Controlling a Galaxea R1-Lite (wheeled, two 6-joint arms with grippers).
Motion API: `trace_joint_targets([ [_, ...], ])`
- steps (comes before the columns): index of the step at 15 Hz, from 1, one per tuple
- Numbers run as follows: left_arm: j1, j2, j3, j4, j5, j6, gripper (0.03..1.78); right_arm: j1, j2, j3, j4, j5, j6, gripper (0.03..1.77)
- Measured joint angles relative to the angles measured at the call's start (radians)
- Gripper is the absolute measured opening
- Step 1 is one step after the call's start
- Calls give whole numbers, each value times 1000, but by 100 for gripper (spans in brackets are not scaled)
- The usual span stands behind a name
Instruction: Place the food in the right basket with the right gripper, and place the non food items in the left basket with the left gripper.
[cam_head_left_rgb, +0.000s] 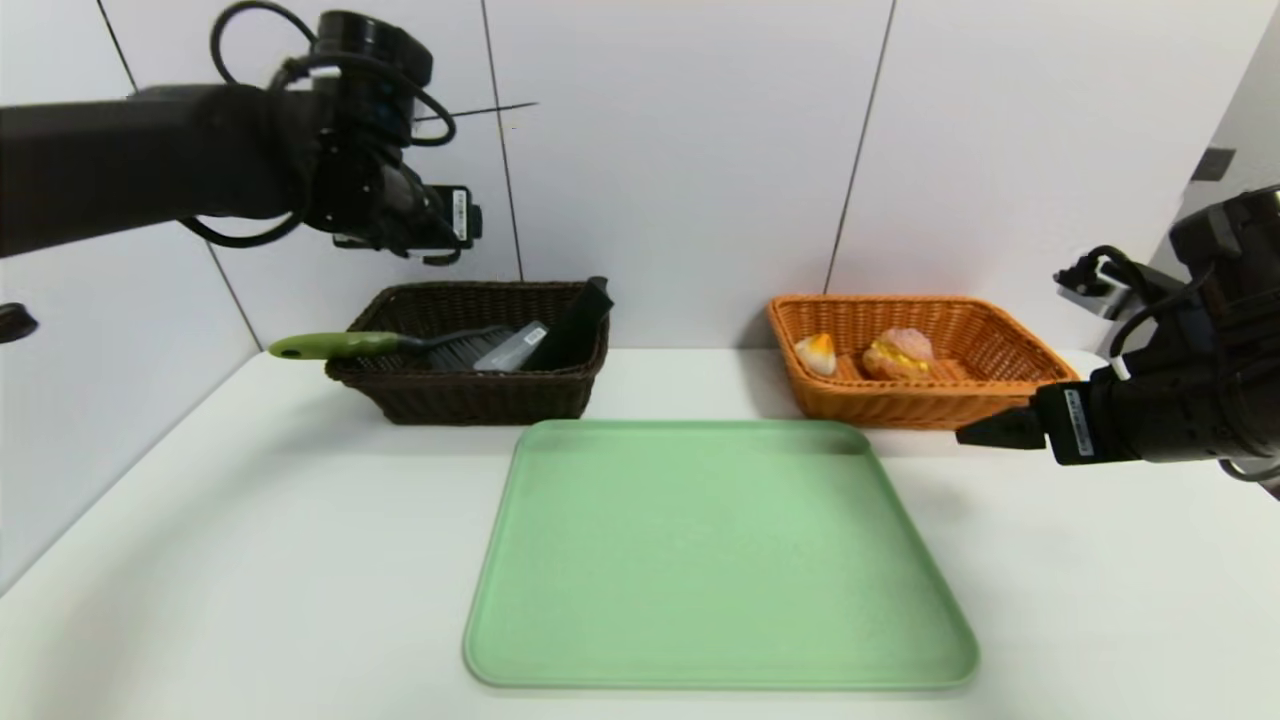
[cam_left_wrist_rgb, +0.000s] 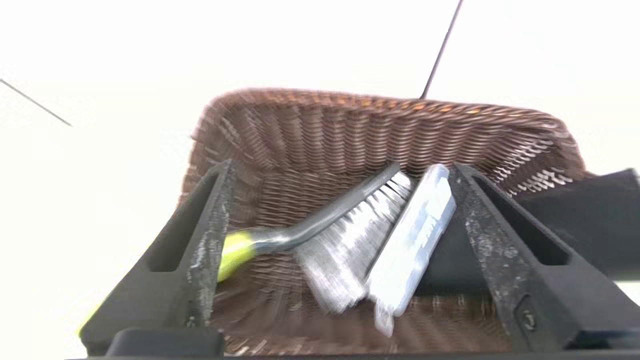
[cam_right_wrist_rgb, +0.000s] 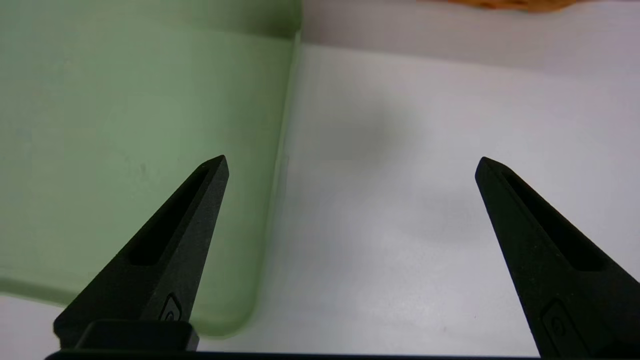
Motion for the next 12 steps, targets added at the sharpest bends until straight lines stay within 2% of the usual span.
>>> trace_joint_targets([
  [1,-11,-42,11,20,-1,12,153,0,-11,11,-39,0,-1,171],
  [4,-79,-228,126,171,-1,24,159,0,-76,75,-165,-2,-6,171],
  [7,-123,-473,313,280,9,36,163,-13,-188,136,-199,-3,-11,171],
  [9,-77,-645,442,313,16,42,164,-30,-299,202,-203,-5,-15,171],
  [12,56,-933,637,335,19,56,166,-57,-495,329,-204,-28,-23,171],
])
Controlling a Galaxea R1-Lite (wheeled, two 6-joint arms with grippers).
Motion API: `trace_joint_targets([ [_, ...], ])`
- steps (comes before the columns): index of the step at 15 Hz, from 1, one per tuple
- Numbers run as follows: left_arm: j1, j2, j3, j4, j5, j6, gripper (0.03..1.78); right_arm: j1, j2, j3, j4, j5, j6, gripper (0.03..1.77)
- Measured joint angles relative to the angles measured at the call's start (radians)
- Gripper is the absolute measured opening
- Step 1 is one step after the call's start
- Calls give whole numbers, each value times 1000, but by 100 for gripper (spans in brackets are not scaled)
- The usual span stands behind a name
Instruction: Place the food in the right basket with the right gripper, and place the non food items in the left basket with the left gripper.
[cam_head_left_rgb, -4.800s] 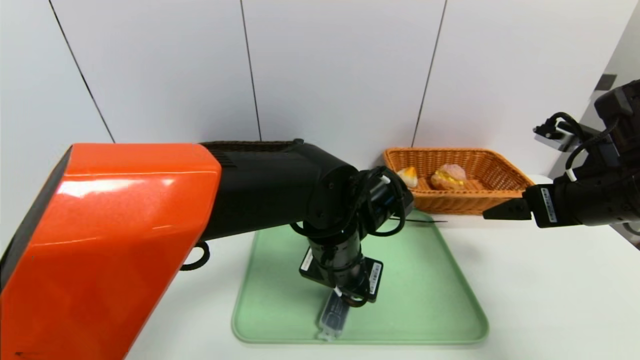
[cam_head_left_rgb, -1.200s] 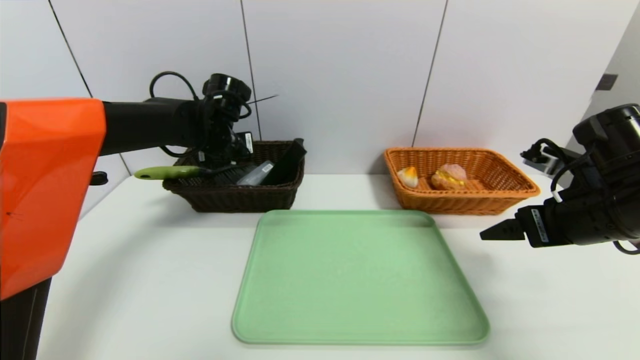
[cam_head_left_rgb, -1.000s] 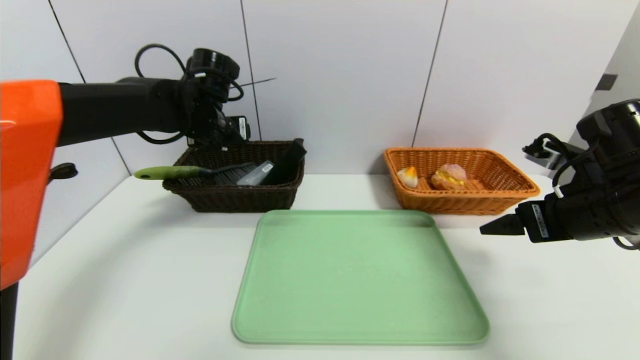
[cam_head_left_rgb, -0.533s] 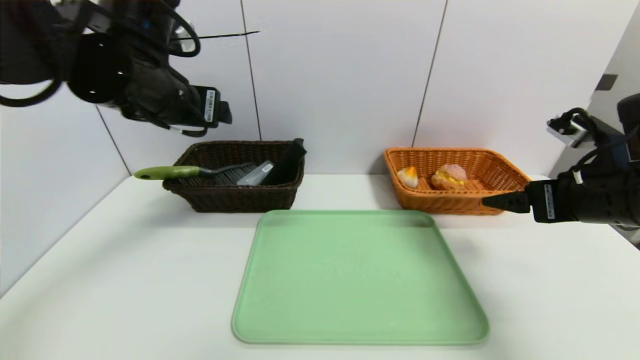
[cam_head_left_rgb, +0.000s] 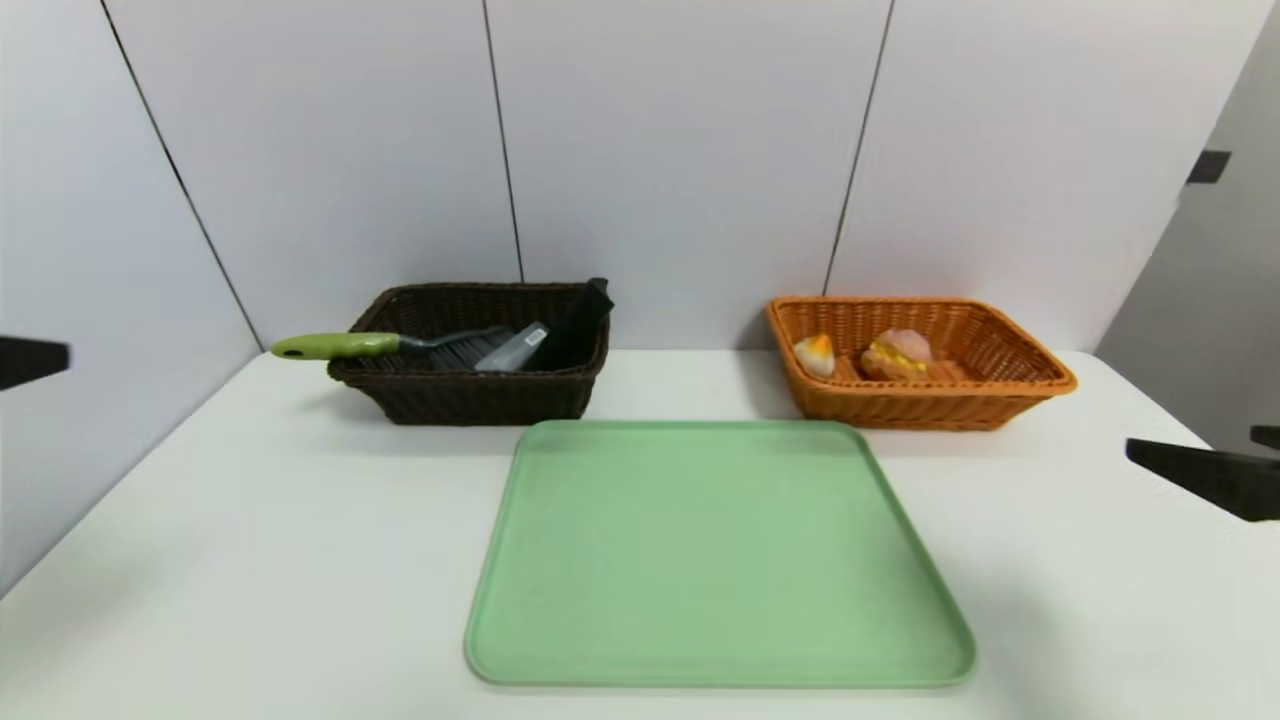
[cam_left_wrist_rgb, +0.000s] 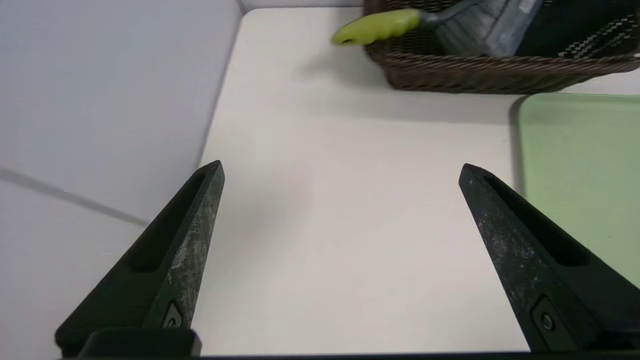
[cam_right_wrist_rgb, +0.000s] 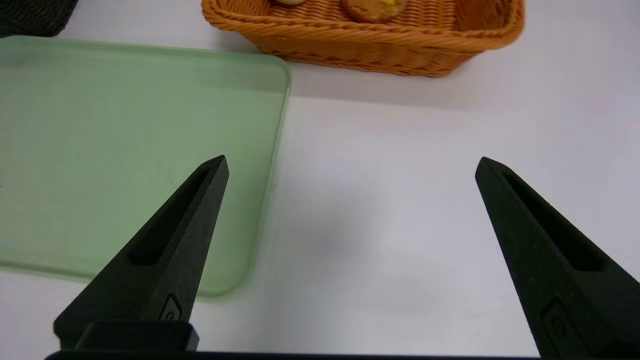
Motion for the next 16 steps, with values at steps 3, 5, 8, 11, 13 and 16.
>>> trace_joint_targets([
  [3,127,-279,183,7,1,11,167,-11,-229,124,0,-59,-1,171],
  [5,172,-461,289,12,5,28,167,-15,-389,196,3,-92,-10,171],
  [8,220,-718,434,14,-7,101,169,-26,-650,313,5,-151,-36,171],
  [11,251,-928,593,13,-77,206,169,-50,-879,414,12,-170,-60,171],
  [13,262,-1006,679,7,-115,279,169,-60,-963,460,-51,-186,-75,171],
  [16,266,-1051,810,-99,-111,294,169,-65,-1010,487,-187,-194,-94,171],
])
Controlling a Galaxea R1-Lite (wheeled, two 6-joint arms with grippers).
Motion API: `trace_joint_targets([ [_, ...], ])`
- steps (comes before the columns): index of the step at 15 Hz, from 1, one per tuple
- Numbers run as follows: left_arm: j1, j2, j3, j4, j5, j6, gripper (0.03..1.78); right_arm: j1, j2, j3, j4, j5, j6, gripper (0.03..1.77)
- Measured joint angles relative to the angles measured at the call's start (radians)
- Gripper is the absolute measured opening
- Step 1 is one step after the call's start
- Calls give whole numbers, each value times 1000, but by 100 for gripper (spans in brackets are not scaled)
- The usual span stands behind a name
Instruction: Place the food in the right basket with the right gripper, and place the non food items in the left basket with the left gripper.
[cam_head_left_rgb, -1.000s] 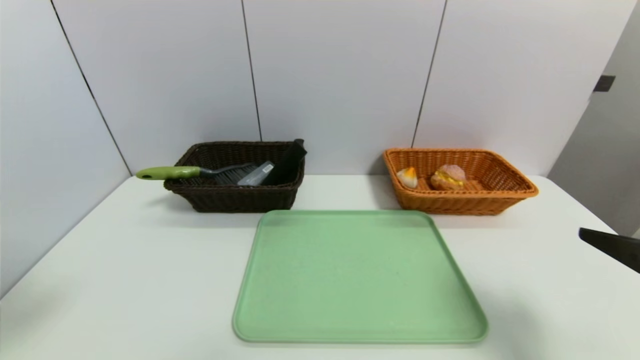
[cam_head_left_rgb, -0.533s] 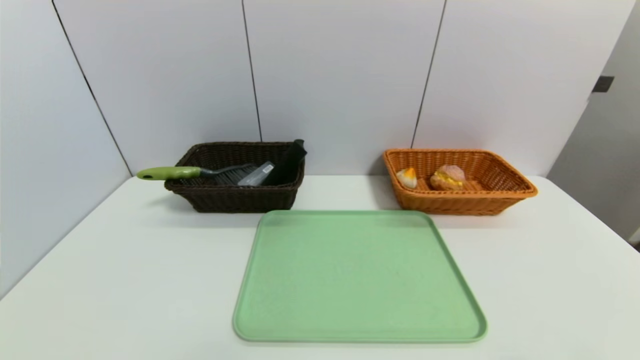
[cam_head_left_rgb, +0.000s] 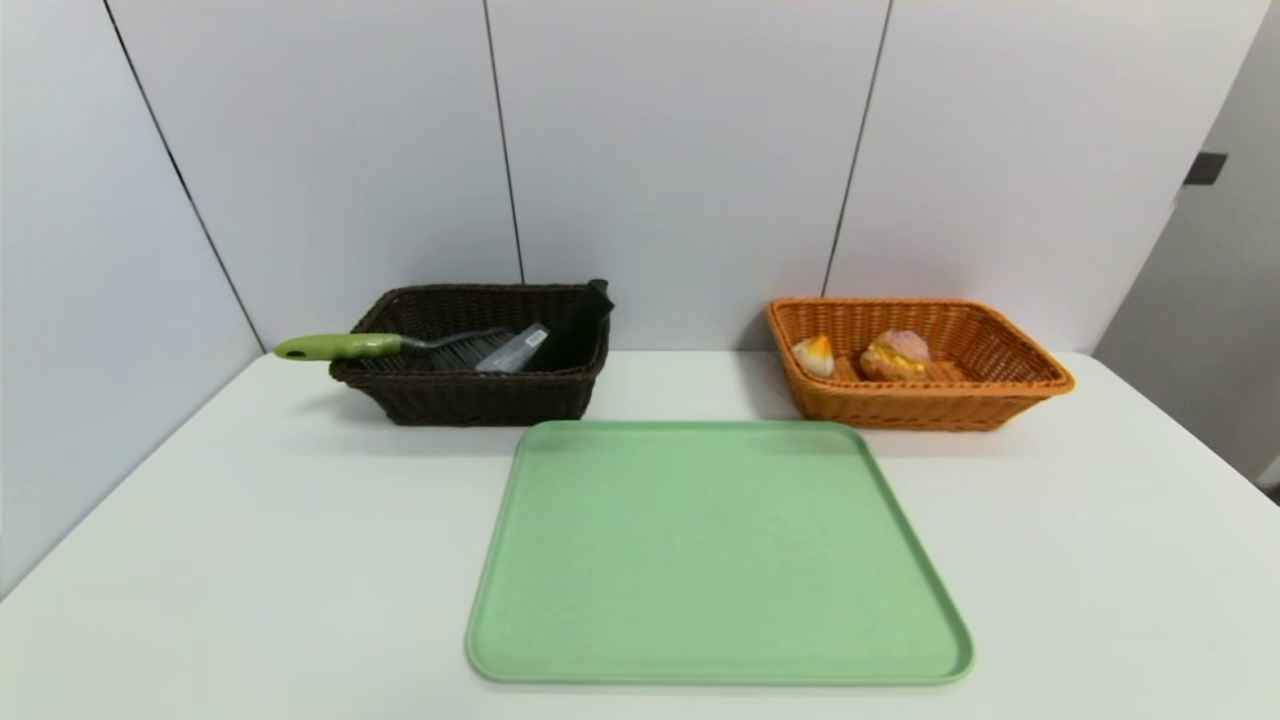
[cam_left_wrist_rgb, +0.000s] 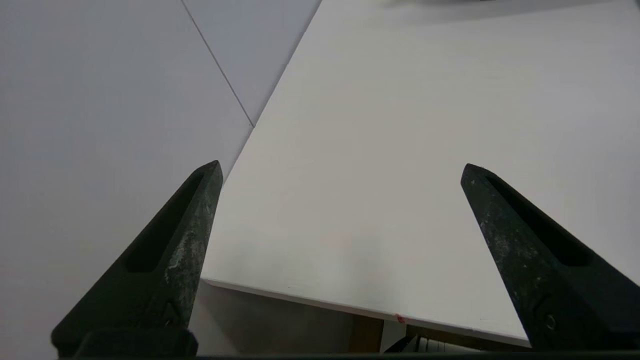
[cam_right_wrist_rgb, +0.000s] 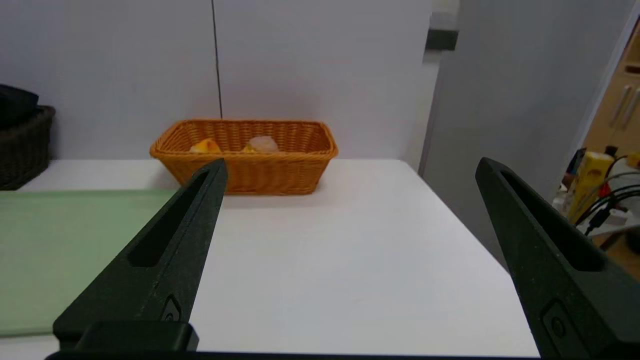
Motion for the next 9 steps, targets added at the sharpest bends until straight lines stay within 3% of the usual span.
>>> trace_joint_targets([
  [2,0,-10,133,-180,-3,-5,169,-1,-13,11,-32,-5,-1,171],
  [5,0,-13,377,-547,-45,-10,169,-1,-17,59,-102,4,-22,171],
  [7,0,-13,471,-766,-120,-17,169,-1,-17,121,-167,9,-37,171],
  [9,0,-13,497,-825,-213,-43,169,-1,-17,205,-256,10,-52,171],
])
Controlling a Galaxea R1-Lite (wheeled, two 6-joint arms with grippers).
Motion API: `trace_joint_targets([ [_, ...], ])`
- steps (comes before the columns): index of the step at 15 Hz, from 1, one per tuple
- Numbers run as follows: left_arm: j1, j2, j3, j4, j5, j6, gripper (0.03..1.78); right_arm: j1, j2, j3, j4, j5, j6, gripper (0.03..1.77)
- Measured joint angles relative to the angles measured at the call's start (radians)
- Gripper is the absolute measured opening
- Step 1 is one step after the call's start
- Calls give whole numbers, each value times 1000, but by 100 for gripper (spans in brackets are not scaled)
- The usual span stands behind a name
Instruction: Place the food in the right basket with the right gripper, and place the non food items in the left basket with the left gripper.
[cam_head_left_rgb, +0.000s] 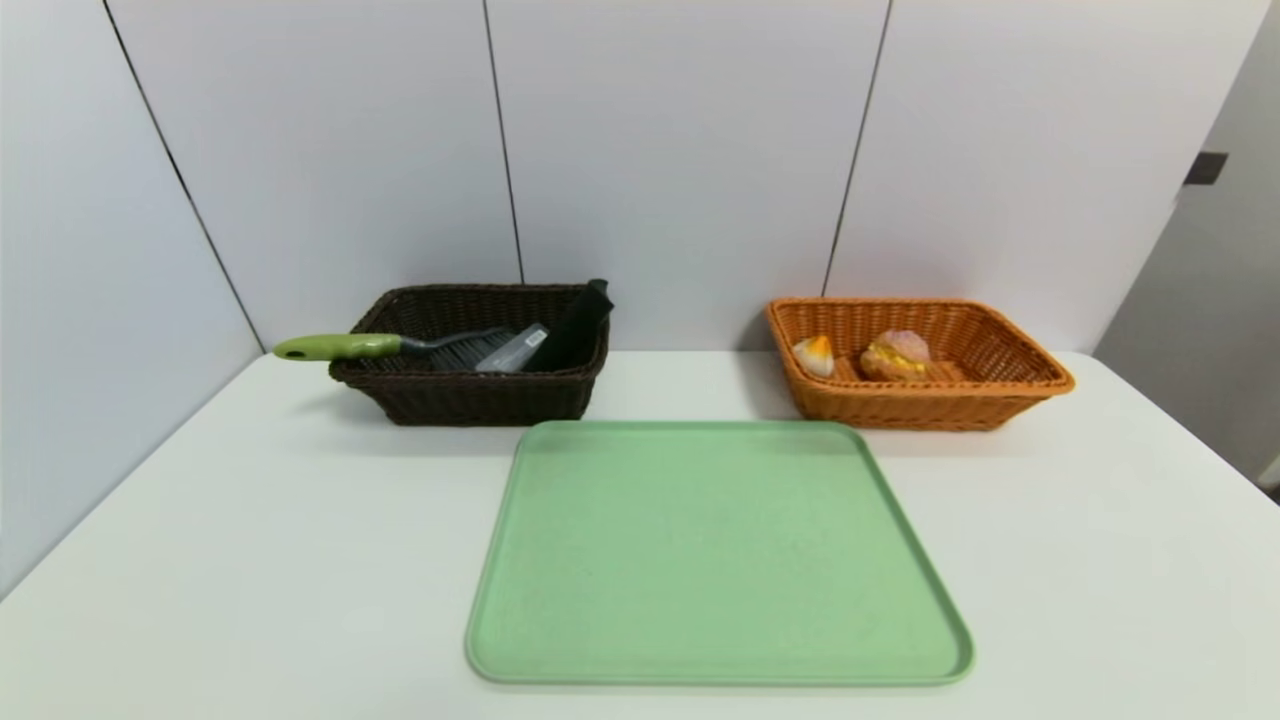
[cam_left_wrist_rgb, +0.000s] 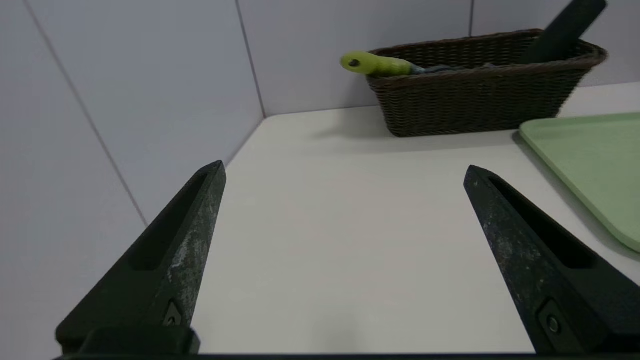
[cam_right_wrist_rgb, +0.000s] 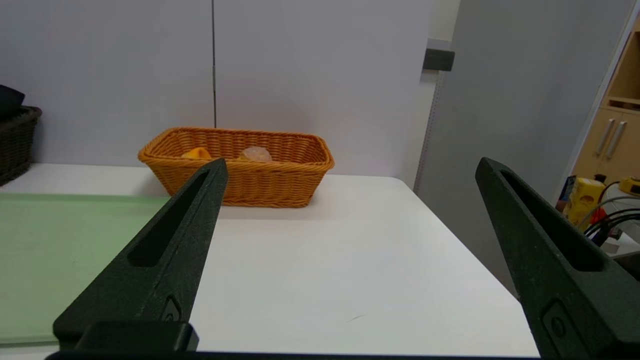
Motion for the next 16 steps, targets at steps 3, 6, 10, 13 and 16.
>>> trace_joint_targets([
  [3,0,0,8,106,-152,-102,169,0,0,55,-26,-1,-4,171],
  [6,0,0,8,134,-195,-149,169,0,0,62,58,-4,-2,171],
  [10,0,0,9,135,-177,-134,169,0,0,63,145,55,33,171],
  [13,0,0,9,201,-123,-80,169,0,0,63,234,145,27,171],
  [16,0,1,9,197,-121,-85,169,0,0,63,294,159,52,171],
])
